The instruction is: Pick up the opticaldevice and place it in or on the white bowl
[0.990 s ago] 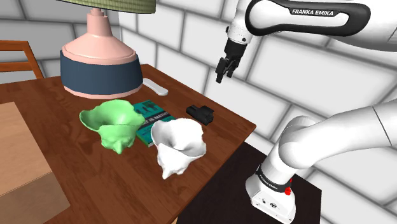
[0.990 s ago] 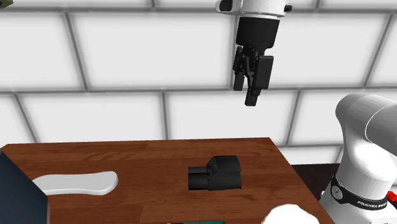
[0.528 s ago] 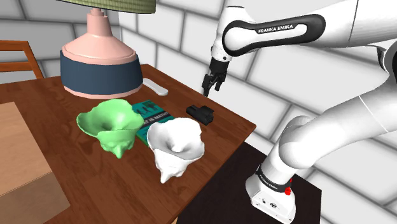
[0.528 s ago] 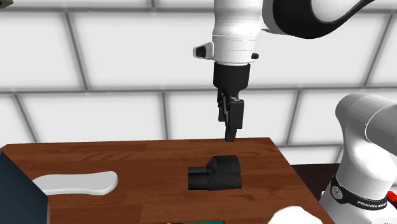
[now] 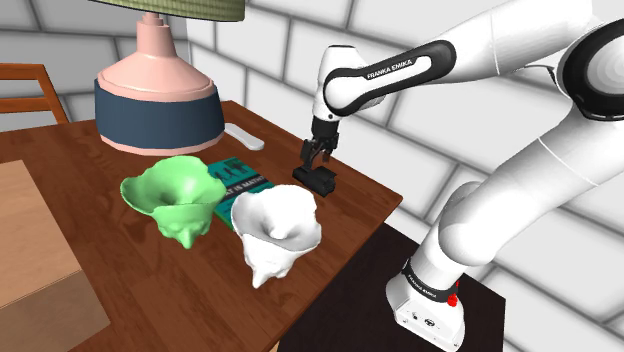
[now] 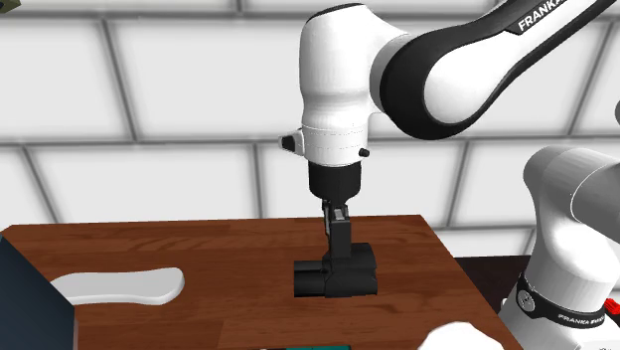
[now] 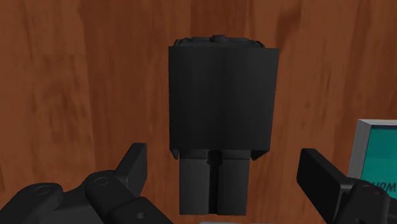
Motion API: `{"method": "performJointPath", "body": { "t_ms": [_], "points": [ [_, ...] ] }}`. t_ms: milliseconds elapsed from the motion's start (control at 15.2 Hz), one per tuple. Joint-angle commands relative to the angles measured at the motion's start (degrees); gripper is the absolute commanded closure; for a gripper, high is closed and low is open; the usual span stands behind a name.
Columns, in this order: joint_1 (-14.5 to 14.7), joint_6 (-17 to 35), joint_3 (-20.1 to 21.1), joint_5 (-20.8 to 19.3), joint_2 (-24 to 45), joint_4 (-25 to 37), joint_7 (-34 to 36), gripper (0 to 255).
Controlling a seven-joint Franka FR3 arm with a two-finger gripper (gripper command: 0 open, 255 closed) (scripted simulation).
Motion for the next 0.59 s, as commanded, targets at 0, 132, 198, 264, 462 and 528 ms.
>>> {"method": "performJointPath", "body": {
  "t_ms": [0,132,198,264,462,528],
  "points": [
    [0.0,1.8,-0.1,0.0,0.9,-0.9,-0.1,0],
    [0.0,3.5,-0.1,0.0,1.7,-1.8,-0.1,0],
    [0.0,4.4,-0.1,0.0,2.2,-2.2,-0.1,0],
    [0.0,5.8,-0.2,0.1,2.9,-2.9,-0.1,0],
    [0.0,5.8,-0.2,0.1,2.9,-2.9,-0.1,0],
    [0.0,5.8,-0.2,0.1,2.9,-2.9,-0.1,0]
  ]
}}
